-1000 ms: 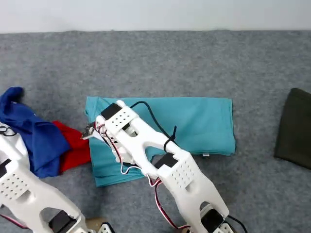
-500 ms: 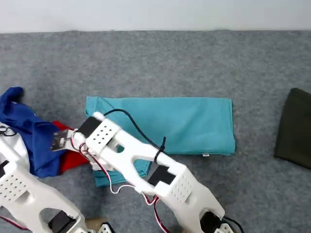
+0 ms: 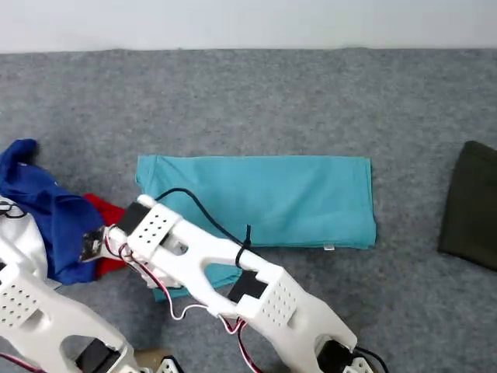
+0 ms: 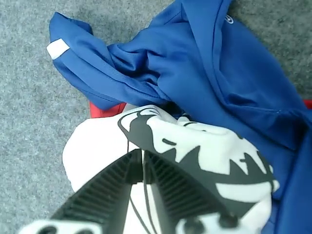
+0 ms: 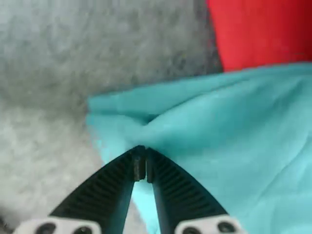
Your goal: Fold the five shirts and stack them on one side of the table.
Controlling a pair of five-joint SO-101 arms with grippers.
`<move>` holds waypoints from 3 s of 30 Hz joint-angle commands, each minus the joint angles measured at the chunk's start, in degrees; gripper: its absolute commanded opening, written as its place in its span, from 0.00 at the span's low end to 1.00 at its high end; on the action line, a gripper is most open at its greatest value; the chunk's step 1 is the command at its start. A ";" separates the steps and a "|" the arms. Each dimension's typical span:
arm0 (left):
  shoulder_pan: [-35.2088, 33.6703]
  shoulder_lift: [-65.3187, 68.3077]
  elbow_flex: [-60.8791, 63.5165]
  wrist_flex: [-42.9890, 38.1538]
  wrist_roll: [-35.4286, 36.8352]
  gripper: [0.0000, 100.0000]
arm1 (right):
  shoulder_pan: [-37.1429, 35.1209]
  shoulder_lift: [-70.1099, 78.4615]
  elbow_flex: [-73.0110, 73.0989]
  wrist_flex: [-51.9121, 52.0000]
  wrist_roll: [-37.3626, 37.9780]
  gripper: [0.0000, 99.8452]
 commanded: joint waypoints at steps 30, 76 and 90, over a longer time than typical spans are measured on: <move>-0.26 -2.37 -2.15 0.44 -0.35 0.02 | -3.21 5.67 -3.78 6.29 -0.09 0.20; 0.18 -2.37 -2.15 0.35 -0.35 0.02 | 18.59 10.68 -34.11 3.12 7.03 0.01; 0.18 -2.11 -2.15 0.44 -0.35 0.02 | 21.41 20.18 -50.02 3.03 8.18 0.17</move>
